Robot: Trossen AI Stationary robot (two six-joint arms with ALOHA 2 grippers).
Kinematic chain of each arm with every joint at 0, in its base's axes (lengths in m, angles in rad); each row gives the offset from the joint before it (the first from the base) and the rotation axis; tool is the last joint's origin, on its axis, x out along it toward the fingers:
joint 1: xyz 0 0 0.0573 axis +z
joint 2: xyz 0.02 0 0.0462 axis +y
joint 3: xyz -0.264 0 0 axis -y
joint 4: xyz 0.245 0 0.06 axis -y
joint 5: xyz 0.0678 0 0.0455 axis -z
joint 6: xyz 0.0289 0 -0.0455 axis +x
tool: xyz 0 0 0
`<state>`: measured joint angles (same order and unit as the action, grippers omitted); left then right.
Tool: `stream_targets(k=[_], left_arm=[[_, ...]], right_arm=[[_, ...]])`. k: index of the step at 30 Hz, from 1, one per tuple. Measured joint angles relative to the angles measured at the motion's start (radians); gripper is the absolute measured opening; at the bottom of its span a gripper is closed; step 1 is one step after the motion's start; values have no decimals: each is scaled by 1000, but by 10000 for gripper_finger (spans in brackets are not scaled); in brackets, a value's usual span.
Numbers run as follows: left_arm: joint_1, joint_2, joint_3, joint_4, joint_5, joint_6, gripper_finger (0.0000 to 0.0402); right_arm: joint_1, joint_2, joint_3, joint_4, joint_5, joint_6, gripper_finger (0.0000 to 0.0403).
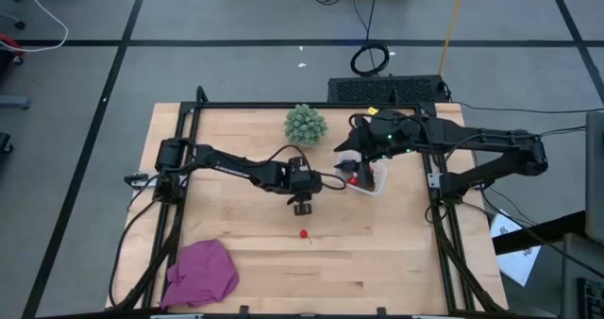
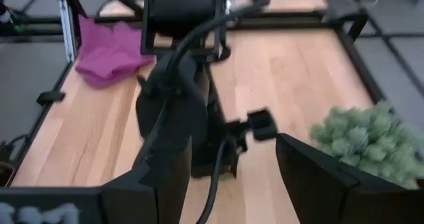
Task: Pick and placing Produce into tupperware
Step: Put the red strawberry into the transparent bin
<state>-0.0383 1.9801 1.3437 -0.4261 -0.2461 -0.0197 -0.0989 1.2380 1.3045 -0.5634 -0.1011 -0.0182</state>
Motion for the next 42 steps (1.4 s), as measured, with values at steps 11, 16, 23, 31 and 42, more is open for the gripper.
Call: stream_targets(k=[11,16,23,31,42], left_arm=[[2,0,140,52,-99,133,129],[15,-1,189,182,-99,220,129],[71,14,195,411,-50,225,129],[112,129,196,551,66,142,129],[93,162,213,449,120,53,129]], right_arm=[[-7,-189,0,122,131,-103,212],[-7,-257,0,141,132,-100,212],[-7,-282,0,135,132,-100,212],[-7,-263,0,111,132,-101,212],[-7,-228,0,105,133,-134,212]])
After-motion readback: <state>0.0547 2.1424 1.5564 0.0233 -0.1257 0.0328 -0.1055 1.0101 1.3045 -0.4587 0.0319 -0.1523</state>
